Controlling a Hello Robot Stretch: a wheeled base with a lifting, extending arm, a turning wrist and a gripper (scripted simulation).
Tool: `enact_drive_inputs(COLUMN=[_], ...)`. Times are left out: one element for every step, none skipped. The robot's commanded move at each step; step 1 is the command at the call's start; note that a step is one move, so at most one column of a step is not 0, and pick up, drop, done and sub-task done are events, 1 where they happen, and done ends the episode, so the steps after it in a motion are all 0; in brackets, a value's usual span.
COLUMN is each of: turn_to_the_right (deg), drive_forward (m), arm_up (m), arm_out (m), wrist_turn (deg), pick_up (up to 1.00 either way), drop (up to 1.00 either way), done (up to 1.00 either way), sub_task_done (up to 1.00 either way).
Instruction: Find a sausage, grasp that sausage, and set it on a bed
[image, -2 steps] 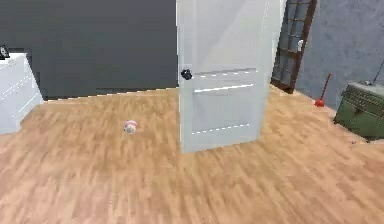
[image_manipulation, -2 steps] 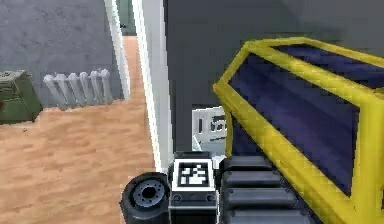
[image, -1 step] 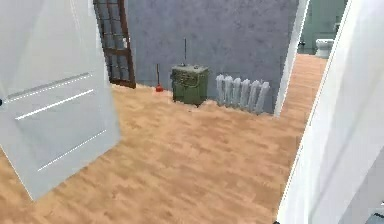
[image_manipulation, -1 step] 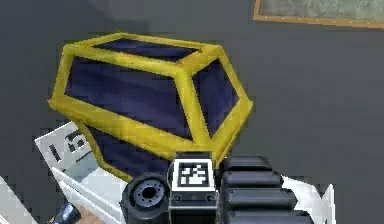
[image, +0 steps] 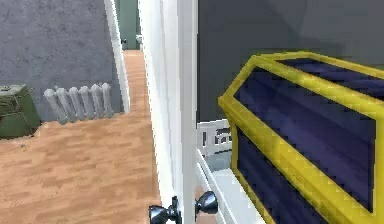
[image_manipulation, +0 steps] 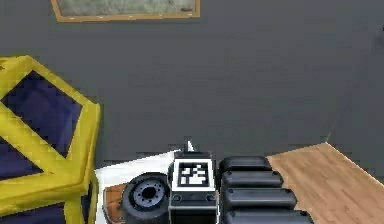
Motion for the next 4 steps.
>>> enact_drive_inputs(turn_to_the_right=[24.0,3.0,-45.0,-45.0], drive_forward=[0.0,0.0,0.0,0.0], arm_up=[0.0,0.0,0.0,0.0], arm_out=[0.0,0.0,0.0,0.0], wrist_turn=[0.0,0.0,0.0,0.0], pick_up=[0.0,0.0,0.0,0.0], drop=[0.0,0.0,0.0,0.0], done=[0.0,0.0,0.0,0.0], sub_task_done=[0.0,0.0,0.0,0.0])
